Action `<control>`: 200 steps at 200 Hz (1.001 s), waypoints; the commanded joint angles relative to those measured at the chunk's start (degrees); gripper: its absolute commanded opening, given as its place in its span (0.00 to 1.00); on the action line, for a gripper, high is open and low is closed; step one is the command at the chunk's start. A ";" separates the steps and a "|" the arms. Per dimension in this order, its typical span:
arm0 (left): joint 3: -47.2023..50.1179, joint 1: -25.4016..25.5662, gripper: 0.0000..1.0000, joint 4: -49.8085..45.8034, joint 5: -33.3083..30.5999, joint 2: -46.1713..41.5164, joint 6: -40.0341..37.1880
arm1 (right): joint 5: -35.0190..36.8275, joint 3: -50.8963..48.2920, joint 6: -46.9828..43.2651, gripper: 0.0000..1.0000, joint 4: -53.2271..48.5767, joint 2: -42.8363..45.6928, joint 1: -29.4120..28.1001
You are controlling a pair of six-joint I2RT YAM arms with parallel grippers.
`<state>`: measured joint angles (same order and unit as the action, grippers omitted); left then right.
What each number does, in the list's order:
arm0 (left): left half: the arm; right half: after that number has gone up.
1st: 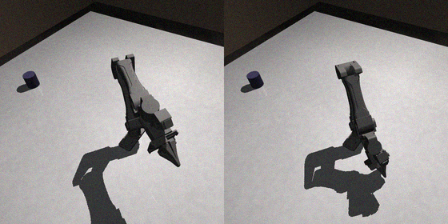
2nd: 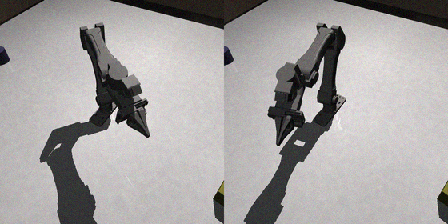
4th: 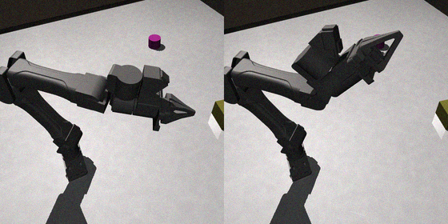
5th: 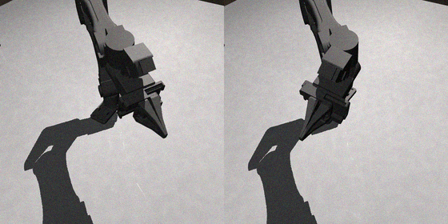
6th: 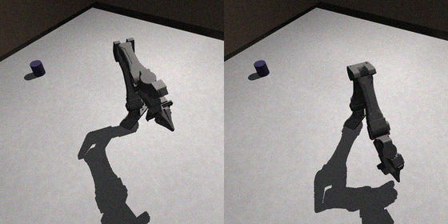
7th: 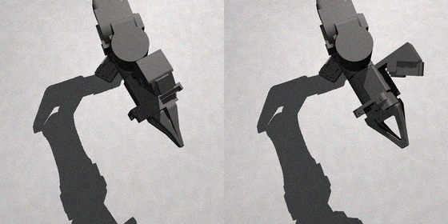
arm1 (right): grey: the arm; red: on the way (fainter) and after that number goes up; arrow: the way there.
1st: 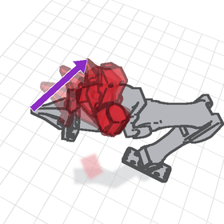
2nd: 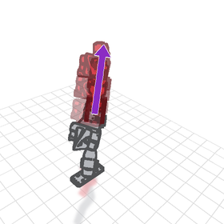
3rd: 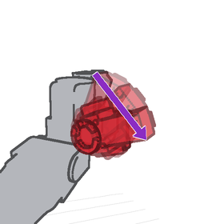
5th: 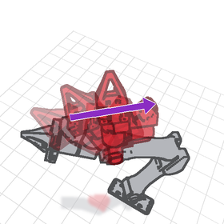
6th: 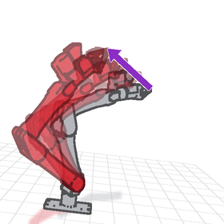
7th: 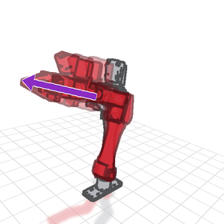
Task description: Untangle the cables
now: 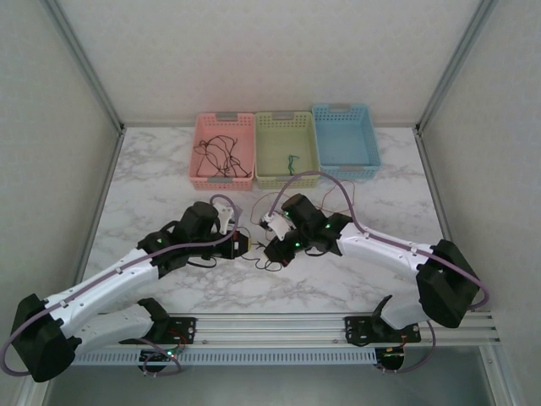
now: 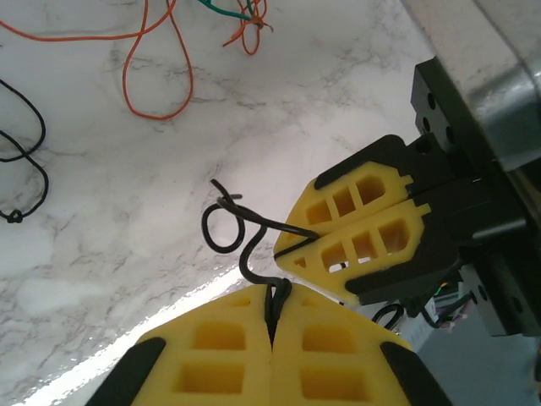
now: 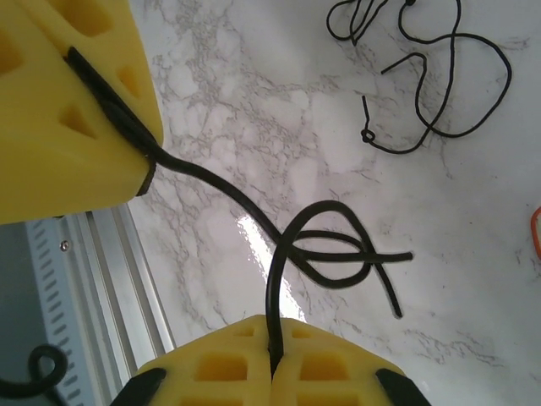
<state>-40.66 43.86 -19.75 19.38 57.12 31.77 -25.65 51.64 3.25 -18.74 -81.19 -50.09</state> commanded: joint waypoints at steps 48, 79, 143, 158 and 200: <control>-0.51 0.45 0.00 -8.57 -20.28 -10.45 6.71 | 7.08 -5.78 11.77 0.00 5.56 4.91 10.34; -0.17 0.44 0.00 -10.36 -24.92 -16.18 9.14 | 9.83 -7.06 18.50 0.00 7.46 4.88 13.24; -5.26 -0.15 0.00 -11.05 -31.10 -18.91 6.28 | 8.72 -7.72 25.69 0.22 13.11 6.47 14.06; -9.29 -0.50 0.00 -11.28 -32.65 -15.09 4.08 | 6.71 -6.61 24.47 0.52 13.28 7.75 14.10; -23.08 -10.46 0.00 -10.81 -30.95 -0.87 -1.43 | 13.62 -7.56 21.14 0.70 12.55 16.83 14.17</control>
<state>-56.73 39.92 -30.61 -11.05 50.43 34.44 -17.91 45.15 26.98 -5.21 -70.35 -36.36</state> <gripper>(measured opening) 0.051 0.685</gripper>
